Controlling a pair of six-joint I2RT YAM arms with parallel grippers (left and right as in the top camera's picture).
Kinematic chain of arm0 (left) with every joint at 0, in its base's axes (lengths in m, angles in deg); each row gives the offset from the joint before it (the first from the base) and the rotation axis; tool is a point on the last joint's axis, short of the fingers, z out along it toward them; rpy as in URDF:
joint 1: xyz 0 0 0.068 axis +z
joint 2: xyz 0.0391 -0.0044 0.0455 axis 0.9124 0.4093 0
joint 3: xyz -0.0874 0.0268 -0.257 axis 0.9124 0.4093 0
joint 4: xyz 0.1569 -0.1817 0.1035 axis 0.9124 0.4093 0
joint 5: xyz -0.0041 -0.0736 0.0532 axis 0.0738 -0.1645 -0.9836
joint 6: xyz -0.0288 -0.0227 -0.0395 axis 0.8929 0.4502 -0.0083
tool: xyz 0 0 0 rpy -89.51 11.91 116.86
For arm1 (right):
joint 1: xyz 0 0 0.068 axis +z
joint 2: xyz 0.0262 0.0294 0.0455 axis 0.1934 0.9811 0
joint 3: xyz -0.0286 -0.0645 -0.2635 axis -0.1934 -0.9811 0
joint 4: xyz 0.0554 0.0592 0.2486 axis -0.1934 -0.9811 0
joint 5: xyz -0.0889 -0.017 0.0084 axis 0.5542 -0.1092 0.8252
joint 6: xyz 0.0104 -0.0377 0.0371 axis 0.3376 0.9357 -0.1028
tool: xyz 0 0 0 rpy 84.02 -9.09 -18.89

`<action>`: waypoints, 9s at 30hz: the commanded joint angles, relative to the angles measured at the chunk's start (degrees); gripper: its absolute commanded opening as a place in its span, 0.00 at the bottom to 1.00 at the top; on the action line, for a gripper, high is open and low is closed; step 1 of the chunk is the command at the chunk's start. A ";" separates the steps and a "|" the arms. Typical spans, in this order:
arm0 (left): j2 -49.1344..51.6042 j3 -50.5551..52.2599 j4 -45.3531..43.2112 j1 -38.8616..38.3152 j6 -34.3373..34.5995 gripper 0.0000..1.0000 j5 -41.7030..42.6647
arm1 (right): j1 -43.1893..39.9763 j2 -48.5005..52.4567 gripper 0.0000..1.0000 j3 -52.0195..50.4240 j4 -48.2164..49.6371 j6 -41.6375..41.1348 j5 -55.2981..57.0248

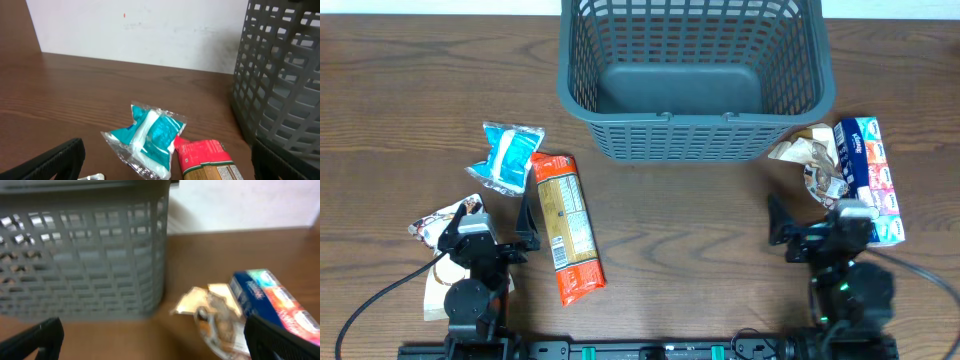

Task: Pack container
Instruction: 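Move the right gripper down over the small teal wipe pack, then close the right gripper on the teal wipe pack and lift it, then carry the teal wipe pack with the right gripper over the basket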

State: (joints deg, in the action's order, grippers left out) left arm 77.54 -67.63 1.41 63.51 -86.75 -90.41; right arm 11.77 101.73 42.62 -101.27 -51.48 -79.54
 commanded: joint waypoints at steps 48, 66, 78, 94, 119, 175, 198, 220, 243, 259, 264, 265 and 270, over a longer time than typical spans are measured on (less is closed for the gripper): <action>-0.39 1.05 2.34 0.28 0.74 0.99 -1.70 | -7.91 49.53 0.99 40.65 -46.69 22.60 5.07; -0.39 1.05 2.34 0.28 0.74 0.99 -1.70 | -19.45 55.43 0.99 27.85 -37.09 41.33 1.46; -0.39 1.05 2.34 0.28 0.74 0.99 -1.70 | -21.22 60.02 0.99 19.58 -27.21 46.84 2.58; -0.39 1.05 2.34 0.28 0.74 0.99 -1.70 | -23.82 73.16 0.96 16.74 -13.99 46.86 3.21; -0.39 1.05 2.34 0.28 0.74 0.99 -1.70 | -24.98 69.72 0.99 18.08 -14.36 44.70 6.62; -0.39 1.05 2.34 0.28 0.74 0.99 -1.70 | -25.27 62.34 0.01 12.70 -8.72 34.56 -2.38; -0.39 1.05 2.34 0.28 0.74 0.98 -1.70 | -15.63 55.52 0.01 41.90 -13.77 12.66 -2.69; -0.39 1.05 2.34 0.28 0.74 0.99 -1.70 | 5.81 57.18 0.01 62.25 4.66 26.93 -9.05; -0.39 1.05 2.34 0.28 0.74 0.99 -1.70 | 5.03 57.29 0.01 62.29 -1.64 31.01 17.03; -0.39 1.05 2.34 0.28 0.74 0.99 -1.70 | 12.46 59.28 0.01 62.40 0.02 36.39 -10.32; -0.39 1.05 2.34 0.28 0.74 0.99 -1.70 | 12.59 64.67 0.01 67.56 -3.69 38.29 -14.36; -0.39 1.05 2.34 0.28 0.74 0.99 -1.70 | 12.59 66.34 0.01 69.68 -5.92 39.56 -16.04; -0.39 1.05 2.34 0.28 0.74 0.98 -1.70 | 12.98 75.71 0.01 83.47 -17.68 43.93 -20.48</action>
State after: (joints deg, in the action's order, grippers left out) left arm 77.54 -67.70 1.49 63.51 -86.75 -90.58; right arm 24.06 173.88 118.97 -116.66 -11.70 -95.02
